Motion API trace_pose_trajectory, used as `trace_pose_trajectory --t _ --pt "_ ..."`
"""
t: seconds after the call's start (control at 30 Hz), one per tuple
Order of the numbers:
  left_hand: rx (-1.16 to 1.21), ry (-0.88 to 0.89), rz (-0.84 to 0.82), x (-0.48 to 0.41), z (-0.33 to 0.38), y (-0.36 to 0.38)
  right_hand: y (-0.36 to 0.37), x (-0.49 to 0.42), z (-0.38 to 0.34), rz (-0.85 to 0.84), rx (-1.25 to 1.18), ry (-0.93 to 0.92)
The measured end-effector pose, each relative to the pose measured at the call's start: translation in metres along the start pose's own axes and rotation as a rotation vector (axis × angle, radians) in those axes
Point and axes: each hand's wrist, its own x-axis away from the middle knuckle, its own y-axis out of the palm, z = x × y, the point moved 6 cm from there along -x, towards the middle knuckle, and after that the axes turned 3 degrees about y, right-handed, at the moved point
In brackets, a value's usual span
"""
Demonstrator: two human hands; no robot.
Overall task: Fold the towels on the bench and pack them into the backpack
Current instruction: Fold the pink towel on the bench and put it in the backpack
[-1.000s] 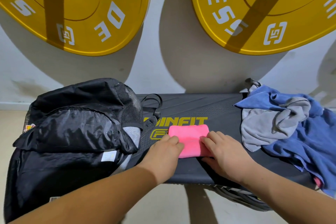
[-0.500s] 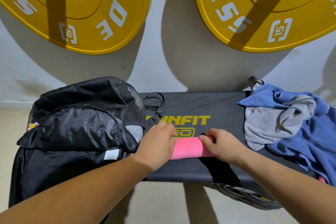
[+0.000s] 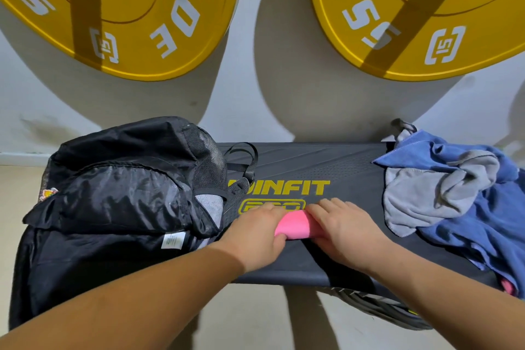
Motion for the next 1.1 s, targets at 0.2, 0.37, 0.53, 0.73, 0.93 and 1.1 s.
trace_pose_trajectory --t 0.2,0.37,0.53,0.73,0.93,1.1 --pt "0.078 -0.07 -0.124 0.024 -0.012 -0.043 -0.027 -0.022 -0.023 -0.224 -0.674 0.183" --pt "0.076 -0.237 -0.06 0.065 -0.048 -0.116 -0.061 -0.06 -0.073 -0.098 -0.956 0.188" --pt "0.193 -0.501 0.084 0.152 -0.091 -0.137 -0.074 -0.09 -0.125 0.023 -1.02 0.211" --pt "0.401 -0.852 0.255 0.229 -0.128 -0.098 -0.063 -0.118 -0.187 -0.048 -0.393 -0.157" --pt "0.45 -0.892 0.193 0.223 -0.142 -0.065 -0.043 -0.136 -0.21 -0.152 -0.062 -0.159" --pt "0.494 -0.901 0.194 0.225 -0.152 -0.045 -0.03 -0.141 -0.212 -0.287 0.045 -0.236"
